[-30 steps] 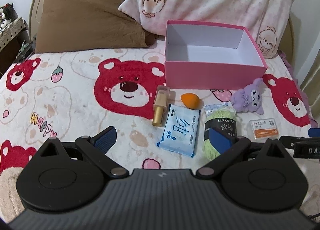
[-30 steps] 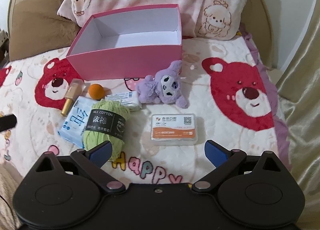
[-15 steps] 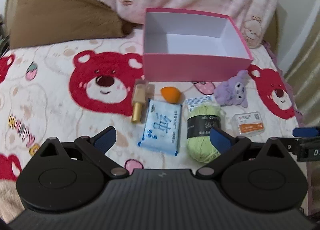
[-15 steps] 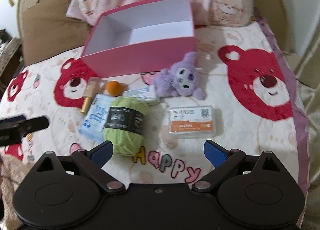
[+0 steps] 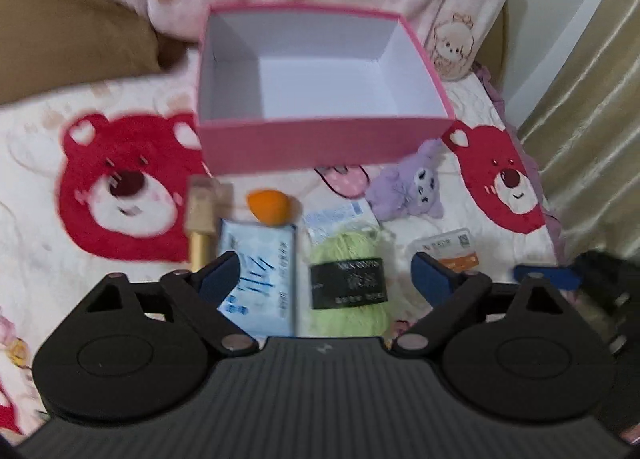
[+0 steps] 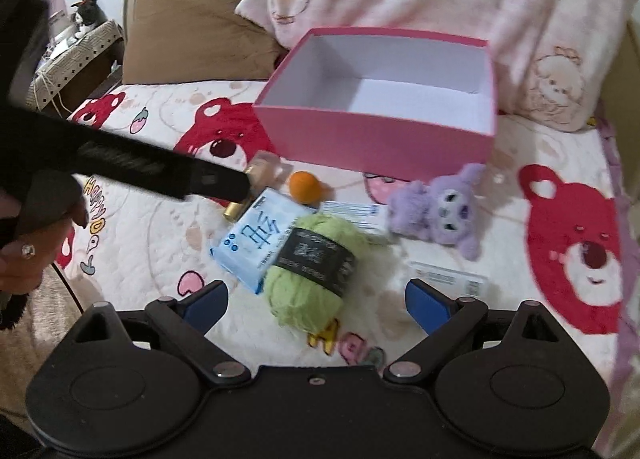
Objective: Organize objects
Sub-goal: 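Move the left tool toward the green yarn ball, then close the left gripper on the green yarn ball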
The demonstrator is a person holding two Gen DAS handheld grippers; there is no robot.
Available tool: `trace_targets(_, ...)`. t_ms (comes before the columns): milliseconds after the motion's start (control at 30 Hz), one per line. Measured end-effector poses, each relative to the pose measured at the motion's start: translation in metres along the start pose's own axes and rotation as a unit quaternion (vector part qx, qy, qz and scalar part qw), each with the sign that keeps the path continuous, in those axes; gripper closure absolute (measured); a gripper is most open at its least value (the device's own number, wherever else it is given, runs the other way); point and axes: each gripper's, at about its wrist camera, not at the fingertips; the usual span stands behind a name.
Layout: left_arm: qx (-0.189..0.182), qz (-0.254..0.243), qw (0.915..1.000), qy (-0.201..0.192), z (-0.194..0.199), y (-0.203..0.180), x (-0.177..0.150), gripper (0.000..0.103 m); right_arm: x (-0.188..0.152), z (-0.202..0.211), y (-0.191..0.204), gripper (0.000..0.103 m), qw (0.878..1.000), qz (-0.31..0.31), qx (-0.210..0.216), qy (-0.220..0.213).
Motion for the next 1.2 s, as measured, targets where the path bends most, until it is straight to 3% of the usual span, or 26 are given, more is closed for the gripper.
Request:
trace_targets(133, -0.022, 0.042, 0.9985, 0.030, -0.032, 0.014, -0.011, 0.016, -0.009, -0.041, 0.001, 0.006, 0.999, -0.023, 0.024, 0.020)
trace_targets(267, -0.023, 0.060, 0.9970, 0.044, -0.060, 0.029, -0.026, 0.016, -0.015, -0.067, 0.007, 0.007, 1.000, -0.002, 0.006, 0.027)
trace_targets(400, -0.052, 0.060, 0.9968, 0.012, -0.074, 0.040, -0.036, 0.016, -0.024, -0.083, 0.020, 0.007, 0.999, 0.044, -0.027, 0.011)
trace_targets(533, -0.074, 0.046, 0.9962, 0.004, -0.086, 0.039, -0.042, 0.016, -0.030, -0.099, 0.028, 0.007, 0.997, 0.065, -0.052, 0.004)
trace_targets(667, -0.098, 0.046, 0.9941, 0.001, -0.093, 0.042, -0.049, 0.022, -0.033, -0.113, 0.031, 0.007, 0.997, 0.064, -0.051, 0.005)
trace_targets(867, -0.148, 0.059, 0.9872, 0.002, -0.106, 0.051, -0.057, 0.038, -0.040, -0.123, 0.026, 0.022, 0.998, 0.033, -0.053, 0.001)
trace_targets(1033, -0.153, 0.067, 0.9858, 0.005, -0.108, 0.049, -0.060, 0.039, -0.044, -0.118, 0.030, 0.029, 0.997, 0.039, -0.060, -0.009)
trace_targets(1200, -0.166, 0.060, 0.9843, 0.006, -0.103, 0.046, -0.061, 0.048, -0.048, -0.108, 0.034, 0.035, 0.996, 0.051, -0.064, -0.017)
Point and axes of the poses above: each gripper's, at about its wrist camera, not at the fingertips, and z roughly against the way its jaws point, y to its left, x to its top, and after that the axes turned 5 degrees about z, right-handed
